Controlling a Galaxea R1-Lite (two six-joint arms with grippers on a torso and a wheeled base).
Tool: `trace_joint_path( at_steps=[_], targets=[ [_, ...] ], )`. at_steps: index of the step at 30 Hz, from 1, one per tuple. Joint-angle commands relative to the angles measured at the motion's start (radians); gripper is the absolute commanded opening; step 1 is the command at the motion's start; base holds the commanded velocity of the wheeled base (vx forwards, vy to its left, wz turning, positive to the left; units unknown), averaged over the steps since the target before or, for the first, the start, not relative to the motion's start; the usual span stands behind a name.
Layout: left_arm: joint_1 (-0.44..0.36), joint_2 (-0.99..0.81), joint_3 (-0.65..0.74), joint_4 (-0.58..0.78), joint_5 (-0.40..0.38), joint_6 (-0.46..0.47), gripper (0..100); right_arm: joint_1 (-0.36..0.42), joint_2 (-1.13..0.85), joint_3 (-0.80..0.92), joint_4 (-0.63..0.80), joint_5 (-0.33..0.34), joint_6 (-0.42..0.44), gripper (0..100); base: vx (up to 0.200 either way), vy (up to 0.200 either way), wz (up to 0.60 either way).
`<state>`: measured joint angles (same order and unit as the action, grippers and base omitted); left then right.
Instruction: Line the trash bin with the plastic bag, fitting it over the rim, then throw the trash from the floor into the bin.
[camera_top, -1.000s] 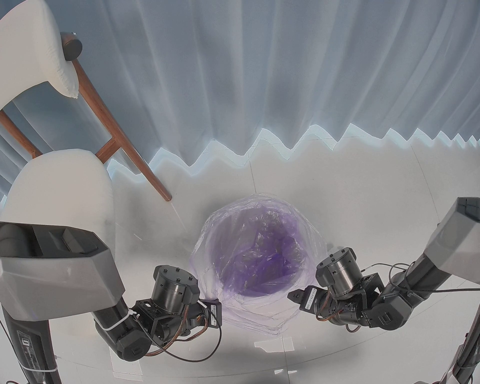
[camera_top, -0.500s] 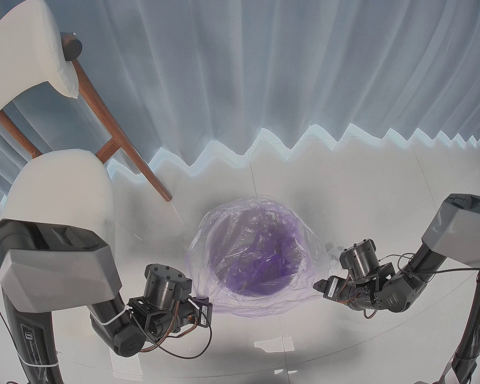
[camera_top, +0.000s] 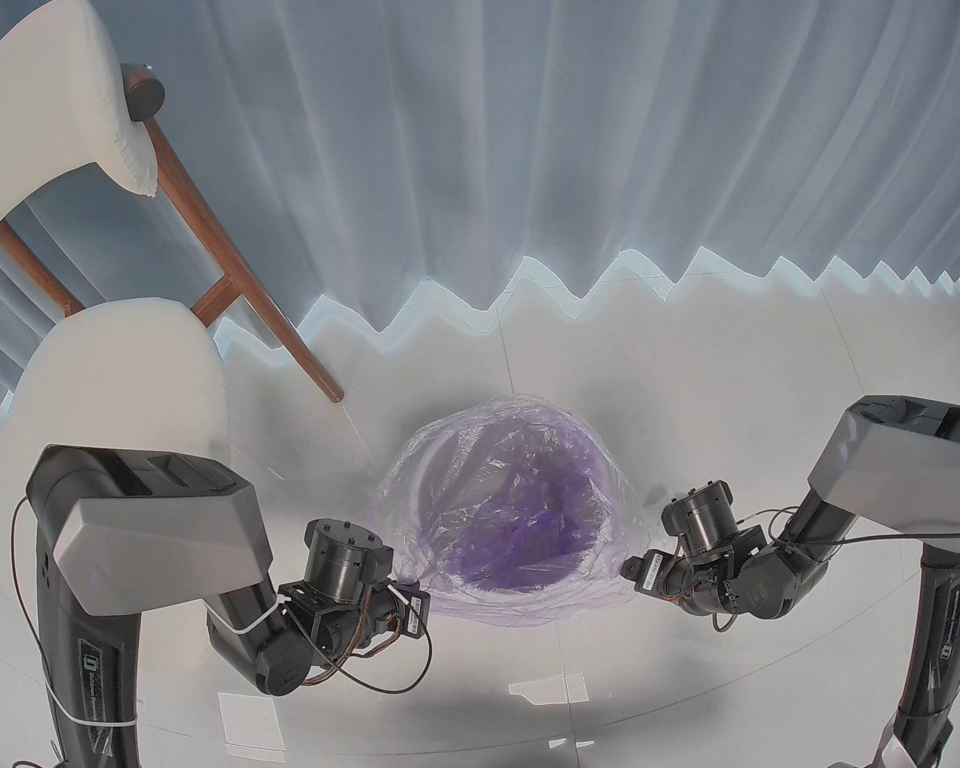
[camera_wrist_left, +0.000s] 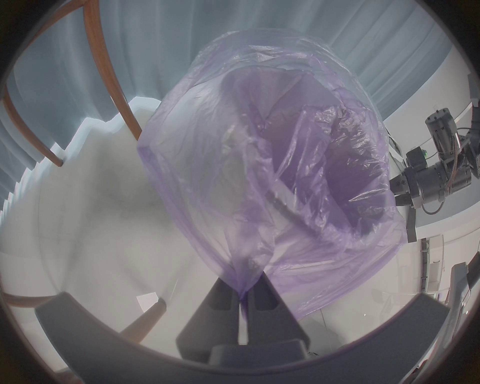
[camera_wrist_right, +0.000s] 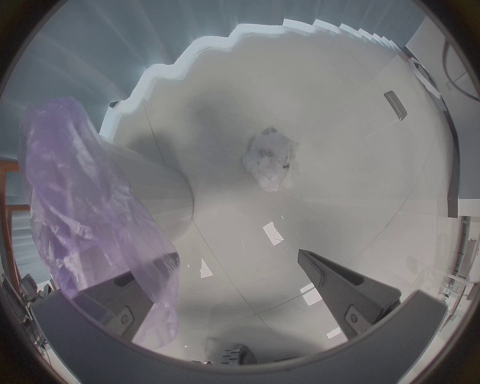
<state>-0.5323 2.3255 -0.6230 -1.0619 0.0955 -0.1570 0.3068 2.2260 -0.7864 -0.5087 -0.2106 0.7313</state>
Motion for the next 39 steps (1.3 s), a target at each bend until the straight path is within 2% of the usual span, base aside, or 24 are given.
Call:
trace_joint_path(
  at_steps=[1, 5, 16, 23, 37, 38, 39],
  targets=[
    [0.008, 0.034, -0.026, 0.0, 0.0, 0.019, 0, 0.0, 0.05, -0.045, 0.001, -0.003, -0.001, 100, 0.0, 0.0, 0.0],
    [0.02, 0.057, -0.044, -0.001, -0.002, 0.053, 0, -0.002, 0.086, -0.083, 0.003, -0.019, -0.001, 100, 0.0, 0.0, 0.0],
    [0.06, 0.078, -0.106, 0.002, -0.007, 0.053, 0, -0.015, 0.124, -0.154, 0.004, -0.021, -0.001, 100, 0.0, 0.0, 0.0],
    [0.074, 0.077, -0.162, -0.009, -0.037, 0.053, 0, -0.026, 0.11, -0.175, 0.004, -0.021, -0.001, 100, 0.0, 0.0, 0.0],
    [0.071, 0.063, -0.106, -0.035, -0.034, 0.056, 0, -0.017, 0.058, -0.114, 0.001, -0.019, 0.005, 100, 0.0, 0.0, 0.0],
    [0.071, 0.063, -0.106, -0.036, -0.034, 0.056, 100, -0.017, 0.058, -0.114, 0.001, -0.019, 0.005, 100, 0.0, 0.0, 0.0],
    [0.069, 0.061, -0.092, -0.05, -0.034, 0.056, 100, -0.017, 0.047, -0.113, 0.001, -0.019, 0.005, 100, 0.0, 0.0, 0.0]
  ],
)
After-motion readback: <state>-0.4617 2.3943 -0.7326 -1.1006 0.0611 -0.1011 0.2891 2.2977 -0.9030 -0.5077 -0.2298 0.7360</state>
